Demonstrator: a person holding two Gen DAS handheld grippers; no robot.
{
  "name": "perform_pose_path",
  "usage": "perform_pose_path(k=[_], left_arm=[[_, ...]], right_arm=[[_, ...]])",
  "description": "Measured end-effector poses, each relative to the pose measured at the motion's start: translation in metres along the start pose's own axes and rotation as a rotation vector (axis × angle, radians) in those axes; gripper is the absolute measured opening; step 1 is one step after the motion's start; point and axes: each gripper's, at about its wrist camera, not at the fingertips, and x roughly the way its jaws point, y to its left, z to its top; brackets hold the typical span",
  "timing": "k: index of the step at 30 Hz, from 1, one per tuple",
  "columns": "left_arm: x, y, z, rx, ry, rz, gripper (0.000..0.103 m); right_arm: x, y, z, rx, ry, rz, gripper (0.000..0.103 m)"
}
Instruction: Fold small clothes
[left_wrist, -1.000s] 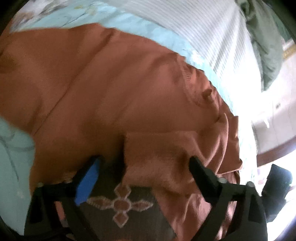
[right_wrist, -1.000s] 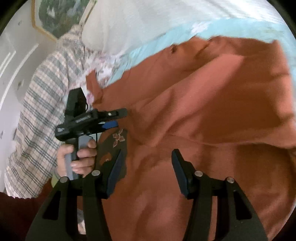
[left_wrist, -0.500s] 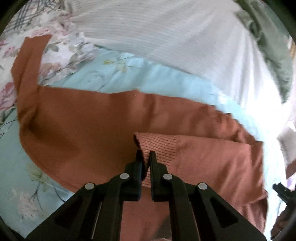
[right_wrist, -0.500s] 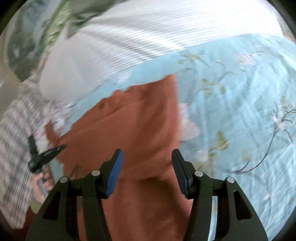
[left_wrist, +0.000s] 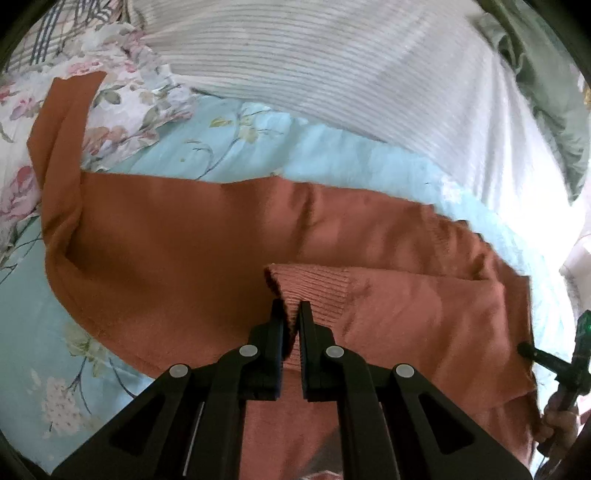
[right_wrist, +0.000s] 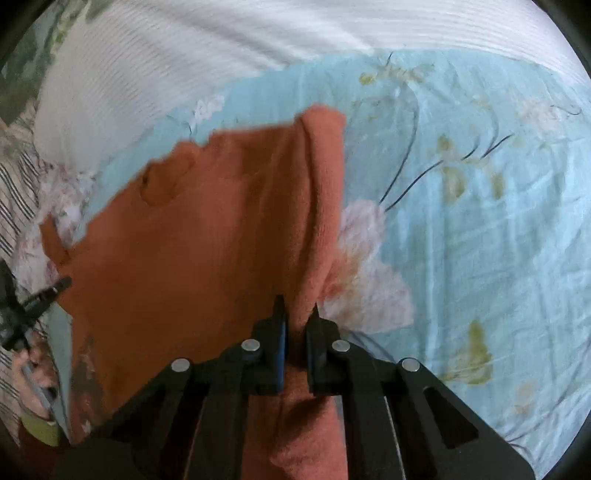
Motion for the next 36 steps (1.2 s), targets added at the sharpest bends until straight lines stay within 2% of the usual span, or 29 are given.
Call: perform_pose_path(k=[3,7,9,10,12,14,15,16,18,20,22,26,29,32,34,35,36], left_arm=[[0.0,-0.014,-0.003,0.013,0.012,-0.074,0.006],[0.018,-0.03,-0.012,0.048,0.037,-0.03,0.006],[0.026,-0.026,-0.015,0.031,0.06,-0.031,0.006],[0.028,-0.023,-0.016,0.024,0.068,-0.038,0.006],[0.028,-0.02,-0.016,0.024,0.072,-0.043,0.006],[0.029,-0.02,-0.017,0.033,0.075,-0.042,0.006],[0.03,-0.02,-0.017,0.037,0.077,-0.037,0.006],[0.029,-0.019,-0.017,0.037,0.077,-0.032,0.006],[0.025,-0.014,-0.02,0.031,0.072,-0.017,0.006],[0.017,-0.003,-0.023,0.021,0.062,0.02,0.006],[0.008,0.014,-0.024,0.002,0.049,0.058,0.006],[-0.013,0.06,-0.018,-0.108,0.002,0.095,0.007],[-0.022,0.087,-0.006,-0.167,-0.022,0.138,0.027],[-0.027,0.109,0.014,-0.189,-0.064,0.198,0.03],[-0.027,0.123,0.031,-0.204,-0.09,0.251,0.041],[-0.027,0.129,0.04,-0.208,-0.101,0.282,0.05],[-0.026,0.135,0.052,-0.207,-0.122,0.335,0.055]], right_arm=[[-0.021,-0.022,0.006,0.031,-0.047,-0.002,0.009],[-0.011,-0.042,0.002,0.088,-0.012,0.001,0.01],[-0.009,-0.046,-0.001,0.106,-0.001,-0.047,0.014],[-0.015,-0.042,-0.002,0.102,-0.027,-0.086,0.02],[-0.033,-0.021,-0.008,0.056,-0.107,-0.145,0.02],[-0.038,0.001,-0.014,-0.01,-0.13,-0.091,0.034],[-0.032,0.012,-0.019,-0.053,-0.1,-0.071,0.047],[-0.023,0.014,-0.023,-0.071,-0.054,-0.062,0.051],[-0.011,0.004,-0.029,-0.05,-0.01,-0.09,0.045],[-0.022,-0.009,-0.034,-0.001,-0.044,-0.065,0.045],[-0.042,-0.012,-0.039,0.04,-0.084,-0.083,0.047],[-0.073,0.0,-0.06,0.045,-0.127,0.07,0.06],[-0.09,0.018,-0.083,0.01,-0.12,0.161,0.062],[-0.085,0.041,-0.102,-0.008,-0.084,0.213,0.064],[-0.082,0.049,-0.115,-0.016,-0.058,0.23,0.065],[-0.079,0.052,-0.122,-0.02,-0.043,0.235,0.065],[-0.077,0.054,-0.125,-0.02,-0.033,0.239,0.065]])
